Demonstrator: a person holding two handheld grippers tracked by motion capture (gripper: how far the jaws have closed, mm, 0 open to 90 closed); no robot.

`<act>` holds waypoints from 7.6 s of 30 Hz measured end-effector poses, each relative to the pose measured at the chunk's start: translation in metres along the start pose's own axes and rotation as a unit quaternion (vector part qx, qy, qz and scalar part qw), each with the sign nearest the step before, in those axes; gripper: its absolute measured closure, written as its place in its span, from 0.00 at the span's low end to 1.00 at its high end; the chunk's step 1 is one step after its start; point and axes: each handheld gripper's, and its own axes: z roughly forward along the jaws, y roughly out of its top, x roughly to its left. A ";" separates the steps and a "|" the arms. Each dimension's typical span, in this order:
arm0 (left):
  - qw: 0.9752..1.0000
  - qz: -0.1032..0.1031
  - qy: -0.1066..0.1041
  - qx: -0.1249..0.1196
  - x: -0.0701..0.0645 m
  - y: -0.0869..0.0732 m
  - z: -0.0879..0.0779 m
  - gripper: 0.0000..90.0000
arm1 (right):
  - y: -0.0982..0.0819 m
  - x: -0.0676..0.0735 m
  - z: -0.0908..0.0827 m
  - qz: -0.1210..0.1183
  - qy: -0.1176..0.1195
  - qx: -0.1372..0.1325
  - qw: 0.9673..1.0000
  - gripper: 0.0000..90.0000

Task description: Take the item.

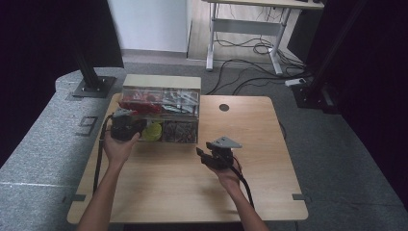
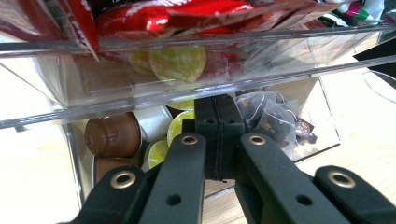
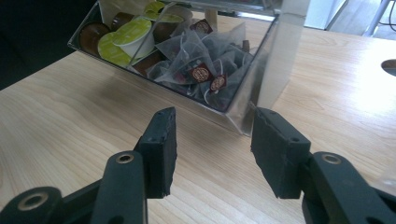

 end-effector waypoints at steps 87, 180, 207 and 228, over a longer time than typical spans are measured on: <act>1.000 0.004 -0.004 0.003 -0.003 -0.005 0.007 1.00 | 0.028 0.033 0.098 -0.017 -0.008 0.037 0.999 0.60; 1.000 0.010 0.000 0.010 -0.011 -0.001 0.012 1.00 | 0.033 -0.012 -0.018 -0.007 -0.015 -0.091 0.996 0.99; 1.000 0.013 0.004 0.016 -0.013 -0.001 0.013 1.00 | 0.024 -0.042 -0.037 0.025 -0.027 -0.112 0.993 0.99; 1.000 0.014 0.004 0.019 -0.013 -0.001 0.013 1.00 | 0.027 -0.054 -0.043 0.028 -0.043 -0.113 0.992 0.99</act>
